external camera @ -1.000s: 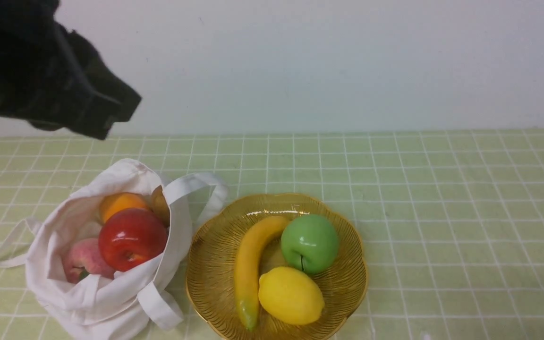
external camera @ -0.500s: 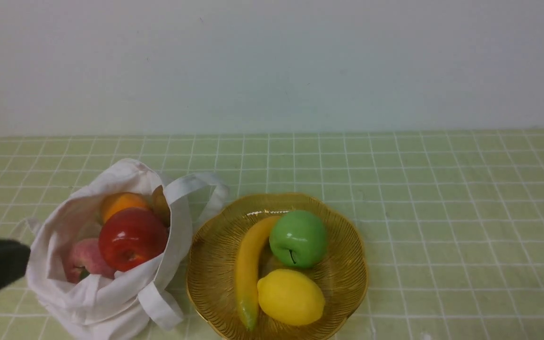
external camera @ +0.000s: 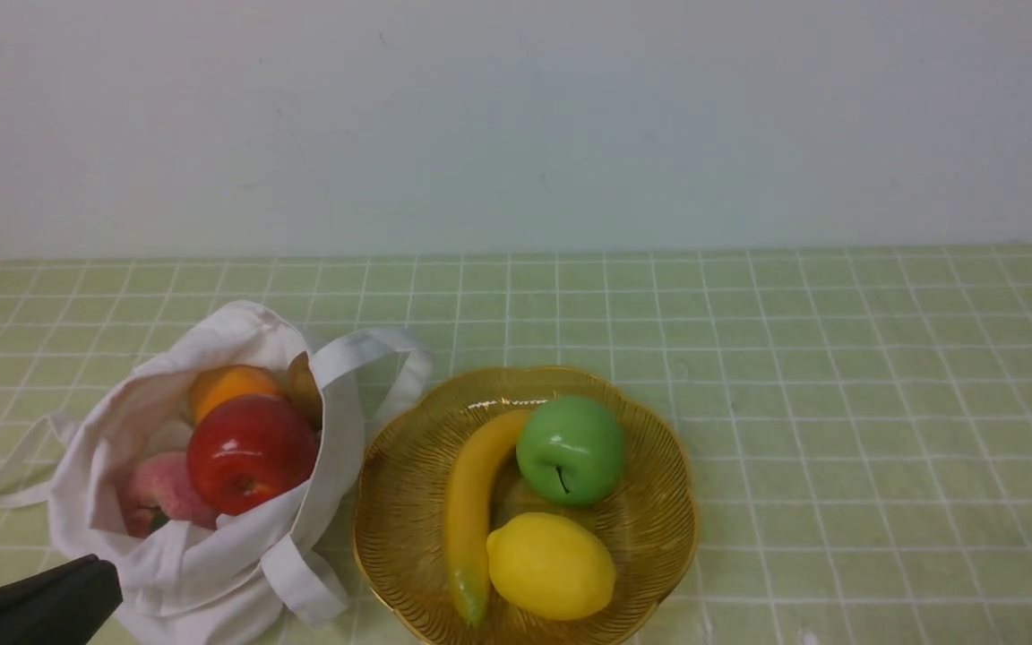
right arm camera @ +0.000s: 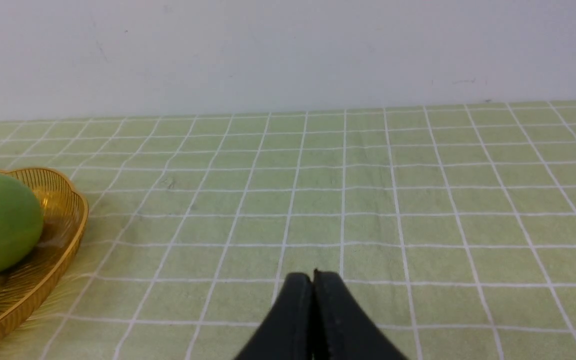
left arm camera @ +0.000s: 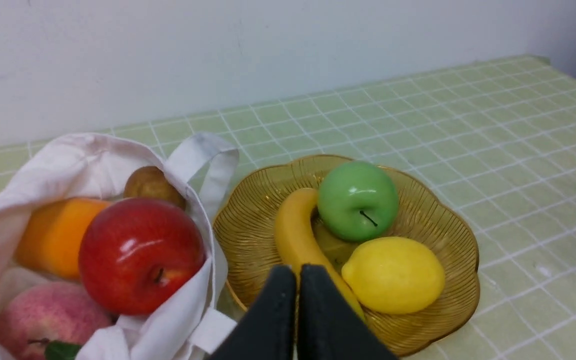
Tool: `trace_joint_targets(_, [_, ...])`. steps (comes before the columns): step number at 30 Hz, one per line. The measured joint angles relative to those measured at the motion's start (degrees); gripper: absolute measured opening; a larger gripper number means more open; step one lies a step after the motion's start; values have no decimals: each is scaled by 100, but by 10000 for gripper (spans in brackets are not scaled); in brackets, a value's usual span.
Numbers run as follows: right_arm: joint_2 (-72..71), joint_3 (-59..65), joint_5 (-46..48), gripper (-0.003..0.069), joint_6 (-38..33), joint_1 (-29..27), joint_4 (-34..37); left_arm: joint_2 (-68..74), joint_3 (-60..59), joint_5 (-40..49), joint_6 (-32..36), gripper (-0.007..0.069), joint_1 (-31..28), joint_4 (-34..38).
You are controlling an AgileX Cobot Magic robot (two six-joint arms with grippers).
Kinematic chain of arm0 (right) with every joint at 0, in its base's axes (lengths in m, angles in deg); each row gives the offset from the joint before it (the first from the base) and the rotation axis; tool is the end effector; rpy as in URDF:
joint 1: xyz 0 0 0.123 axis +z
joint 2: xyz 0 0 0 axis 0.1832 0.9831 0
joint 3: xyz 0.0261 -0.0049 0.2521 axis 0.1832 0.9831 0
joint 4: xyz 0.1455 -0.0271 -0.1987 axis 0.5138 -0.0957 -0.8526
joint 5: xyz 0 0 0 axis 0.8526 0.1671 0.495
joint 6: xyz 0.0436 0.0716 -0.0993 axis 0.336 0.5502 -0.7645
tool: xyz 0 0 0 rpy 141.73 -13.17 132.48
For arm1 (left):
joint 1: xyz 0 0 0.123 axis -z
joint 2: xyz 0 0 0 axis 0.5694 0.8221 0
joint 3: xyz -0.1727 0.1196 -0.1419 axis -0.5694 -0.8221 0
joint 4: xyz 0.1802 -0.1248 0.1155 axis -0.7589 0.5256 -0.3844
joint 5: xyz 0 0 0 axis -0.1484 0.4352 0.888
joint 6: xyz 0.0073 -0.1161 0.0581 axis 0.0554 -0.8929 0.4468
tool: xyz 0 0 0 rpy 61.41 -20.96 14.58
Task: Take the fruit out of the bag on the green coffee tablecloth and place them on the plate.
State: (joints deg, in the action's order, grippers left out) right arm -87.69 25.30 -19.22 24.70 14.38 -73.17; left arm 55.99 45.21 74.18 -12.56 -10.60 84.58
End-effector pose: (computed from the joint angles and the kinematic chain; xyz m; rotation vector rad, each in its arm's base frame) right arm 0.1183 0.0064 0.1620 0.0076 1.8572 0.0822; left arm 0.1114 -0.0617 0.2565 0.3619 1.8191 -0.4346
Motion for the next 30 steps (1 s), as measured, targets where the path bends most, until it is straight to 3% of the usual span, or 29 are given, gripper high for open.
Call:
trace_joint_targets(16, [0, 0, 0, -15, 0, 0, 0, 0, -12, -18, 5, -8, 0, 54])
trace_joint_targets(20, [0, 0, 0, -15, 5, 0, 0, 0, -271, -471, -40, -8, -24, -430])
trace_joint_targets(25, [0, 0, 0, -15, 16, 0, 0, -64, -886, -1163, -479, -8, -500, -1000])
trace_joint_targets(30, [0, 0, 0, -15, 18, 0, 0, -477, -1606, -1304, -685, -8, -1447, -1168])
